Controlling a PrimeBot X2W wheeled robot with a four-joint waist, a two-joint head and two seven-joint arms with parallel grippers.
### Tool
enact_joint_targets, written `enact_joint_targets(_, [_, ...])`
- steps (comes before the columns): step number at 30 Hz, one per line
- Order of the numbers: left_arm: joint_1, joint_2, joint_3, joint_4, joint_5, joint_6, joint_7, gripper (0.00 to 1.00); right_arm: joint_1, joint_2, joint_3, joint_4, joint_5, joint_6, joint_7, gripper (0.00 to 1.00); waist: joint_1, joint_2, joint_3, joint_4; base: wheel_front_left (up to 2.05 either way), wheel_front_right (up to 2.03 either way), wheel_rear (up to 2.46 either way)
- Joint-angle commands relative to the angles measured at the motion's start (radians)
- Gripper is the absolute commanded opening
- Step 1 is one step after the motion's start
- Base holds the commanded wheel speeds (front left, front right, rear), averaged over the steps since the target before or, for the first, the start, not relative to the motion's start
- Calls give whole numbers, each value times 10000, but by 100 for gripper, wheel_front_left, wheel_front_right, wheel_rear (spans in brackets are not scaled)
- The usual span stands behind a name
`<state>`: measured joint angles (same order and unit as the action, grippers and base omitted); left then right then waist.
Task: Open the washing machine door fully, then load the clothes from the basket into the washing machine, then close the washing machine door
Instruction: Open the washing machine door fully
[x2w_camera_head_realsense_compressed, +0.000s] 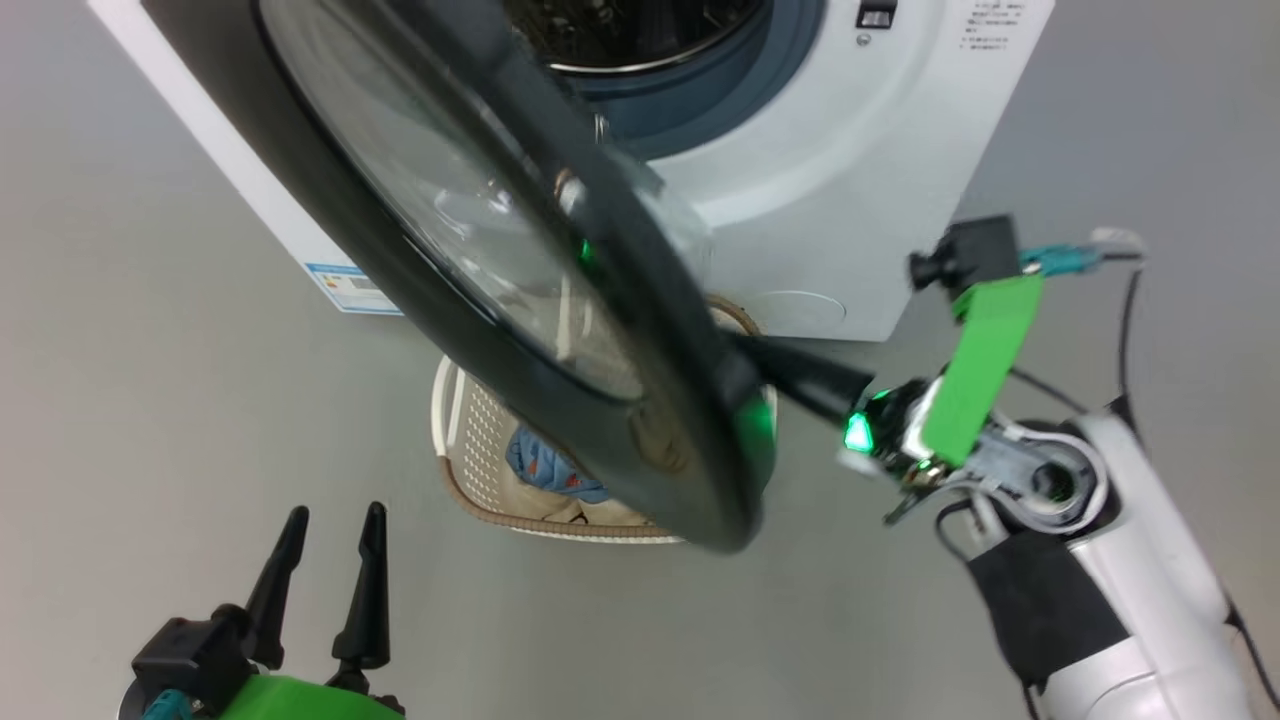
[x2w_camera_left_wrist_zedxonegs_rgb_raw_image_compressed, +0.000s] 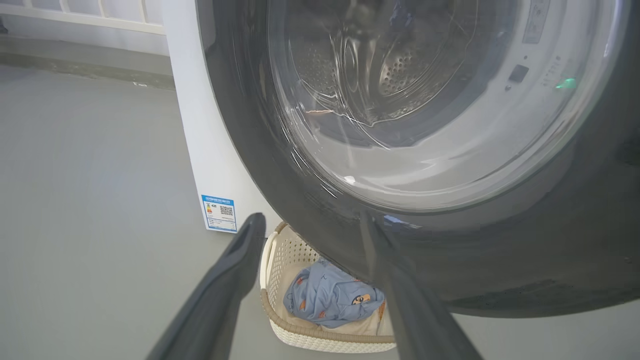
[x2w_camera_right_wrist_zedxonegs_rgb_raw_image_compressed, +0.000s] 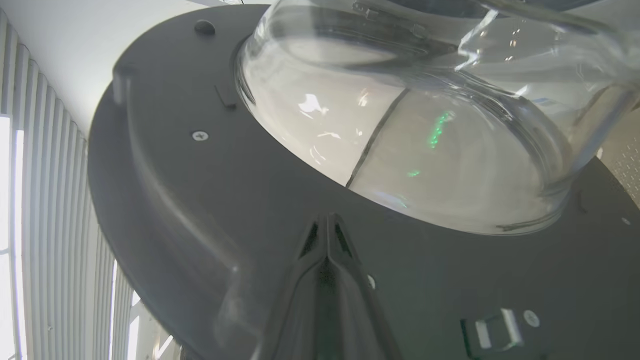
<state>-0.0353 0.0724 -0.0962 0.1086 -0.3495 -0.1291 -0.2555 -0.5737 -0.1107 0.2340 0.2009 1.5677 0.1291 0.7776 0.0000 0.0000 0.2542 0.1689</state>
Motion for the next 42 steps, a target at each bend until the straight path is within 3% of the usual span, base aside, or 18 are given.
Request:
enact_joint_targets(1, [52, 140, 325, -152, -109, -16, -63, 100, 177, 357, 391, -244, 11, 16, 92, 0, 0, 0, -114, 109, 0, 0, 0])
enact_joint_targets(13, [160, -9, 154, -78, -172, -16, -63, 100, 619, 596, 2020, -52, 443, 16, -343, 0, 0, 0, -722, 552, 0, 0, 0])
enact_joint_targets(28, [143, -107, -38, 53, -224, -16, -63, 100, 436, 604, 4352, 254, 1538, 16, -2069, 0, 0, 0, -1168, 739, 0, 0, 0])
enact_joint_targets(34, [127, -123, 1, 65, -250, -16, -63, 100, 302, 604, 4617, 465, 1570, 16, -2550, 0, 0, 0, -1257, 679, 0, 0, 0])
enact_joint_targets(42, [317, -96, 298, 19, -233, -16, -63, 100, 344, 494, 3911, 344, 877, 16, -2699, 0, 0, 0, -1471, 400, 0, 0, 0])
